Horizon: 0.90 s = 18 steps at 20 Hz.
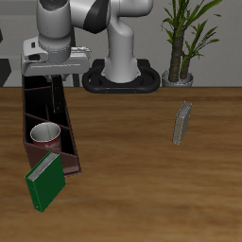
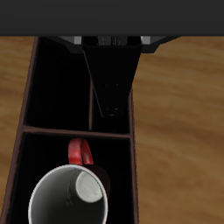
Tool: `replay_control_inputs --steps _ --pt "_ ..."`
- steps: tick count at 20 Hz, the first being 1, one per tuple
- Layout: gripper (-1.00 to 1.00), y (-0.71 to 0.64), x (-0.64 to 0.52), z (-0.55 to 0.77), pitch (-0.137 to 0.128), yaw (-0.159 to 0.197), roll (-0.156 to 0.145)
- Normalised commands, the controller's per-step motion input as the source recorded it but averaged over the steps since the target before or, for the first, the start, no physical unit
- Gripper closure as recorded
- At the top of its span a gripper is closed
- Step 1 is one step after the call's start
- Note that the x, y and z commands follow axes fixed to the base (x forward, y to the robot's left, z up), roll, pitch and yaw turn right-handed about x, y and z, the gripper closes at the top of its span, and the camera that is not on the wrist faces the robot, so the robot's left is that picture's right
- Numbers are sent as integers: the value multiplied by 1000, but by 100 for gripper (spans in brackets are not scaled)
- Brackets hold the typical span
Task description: Place the red mug into the right desk caddy's left compartment and place the black book into the right desk caddy's front compartment
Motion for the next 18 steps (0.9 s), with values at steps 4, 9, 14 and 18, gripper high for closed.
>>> replay_control_inputs --steps 4,9,14,18 --pt "100 109 33 -171 25 12 10" --pt "100 44 47 -106 16 1 8" --pt "100 -134 10 -22 0 -4 -23" --pt "100 -122 -23 11 -5 -14 -17"
